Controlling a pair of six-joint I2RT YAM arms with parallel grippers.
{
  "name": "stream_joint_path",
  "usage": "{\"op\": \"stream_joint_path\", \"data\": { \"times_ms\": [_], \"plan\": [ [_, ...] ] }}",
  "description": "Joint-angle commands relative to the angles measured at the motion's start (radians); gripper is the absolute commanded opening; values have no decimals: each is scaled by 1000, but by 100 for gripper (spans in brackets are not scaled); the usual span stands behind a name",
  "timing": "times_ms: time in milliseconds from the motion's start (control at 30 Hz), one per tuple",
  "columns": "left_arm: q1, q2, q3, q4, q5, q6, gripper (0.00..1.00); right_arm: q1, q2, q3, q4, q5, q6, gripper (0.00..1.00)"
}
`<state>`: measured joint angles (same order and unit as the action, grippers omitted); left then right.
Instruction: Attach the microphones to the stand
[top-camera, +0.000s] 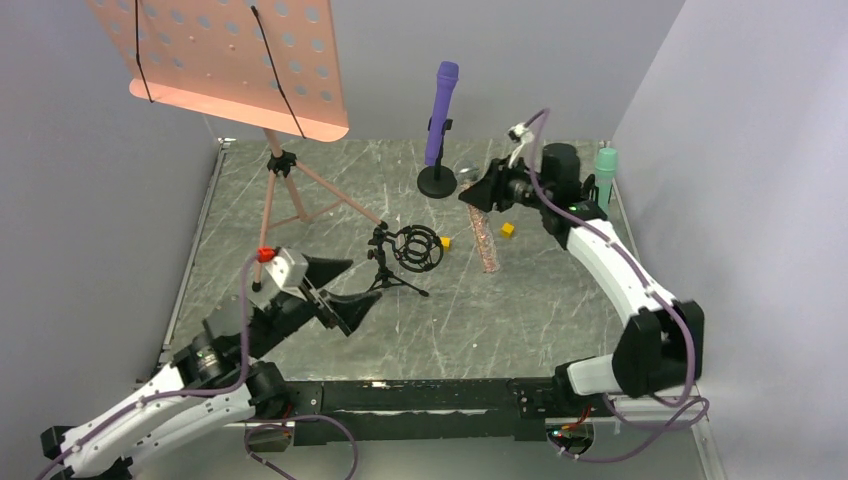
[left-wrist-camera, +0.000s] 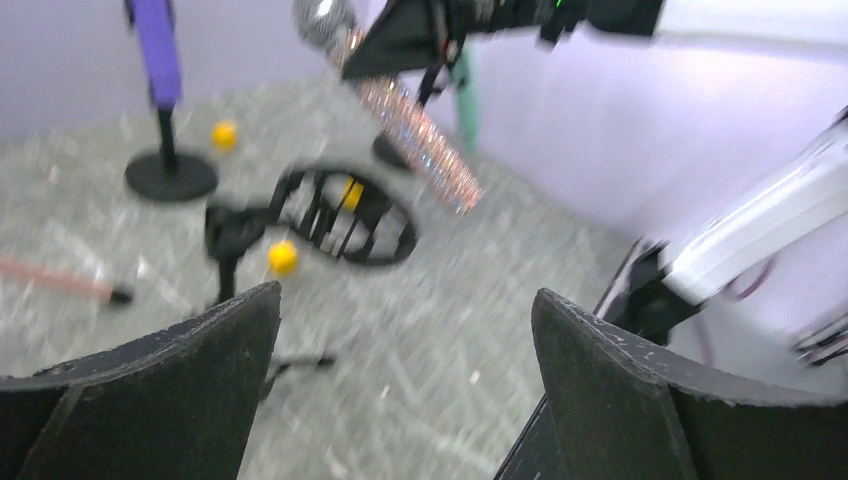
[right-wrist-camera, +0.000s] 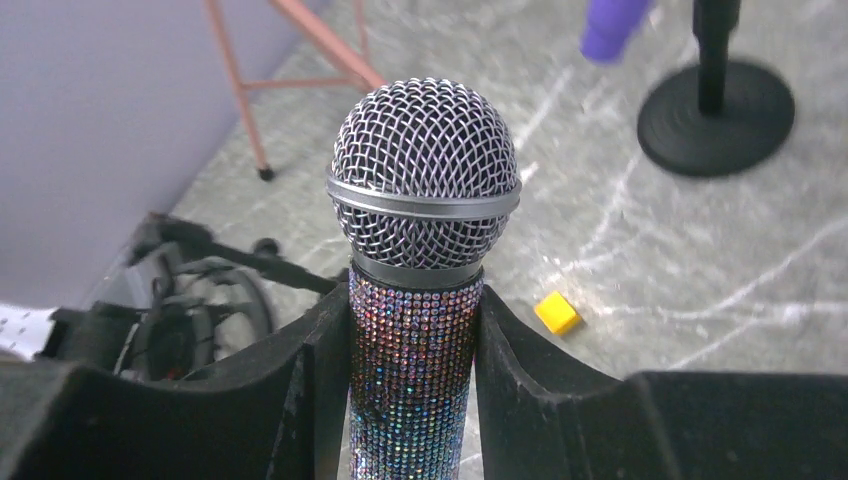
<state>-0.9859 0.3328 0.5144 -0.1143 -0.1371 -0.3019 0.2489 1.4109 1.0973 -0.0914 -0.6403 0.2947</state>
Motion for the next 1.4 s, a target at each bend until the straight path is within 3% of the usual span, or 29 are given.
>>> {"op": "stream_joint_path", "data": {
  "times_ms": [0, 233, 500, 733, 1000, 1267, 1367],
  "plan": [
    [3, 146, 199, 106, 126, -3, 99, -62, -101, 66, 49, -245, -19, 8],
    [3, 586, 584, 106, 239, 7, 99, -81, -151, 279, -48, -295, 25, 8],
    [19, 934, 807, 211, 237, -147, 99, -89, -196, 350, 34, -369, 187, 8],
    [56, 1058, 879, 339, 344, -308, 99, -96, -237, 284, 108, -409, 262, 8],
    [61, 1135, 902, 451, 455, -406, 88, -101, -241, 243, 179, -438, 300, 9],
    [95, 1192, 926, 495, 506, -470, 60, -102, -245, 234, 223, -480, 337, 10],
    [111, 1206, 929, 529, 544, -493, 32, -102, -249, 229, 234, -491, 347, 11]
  ]
}}
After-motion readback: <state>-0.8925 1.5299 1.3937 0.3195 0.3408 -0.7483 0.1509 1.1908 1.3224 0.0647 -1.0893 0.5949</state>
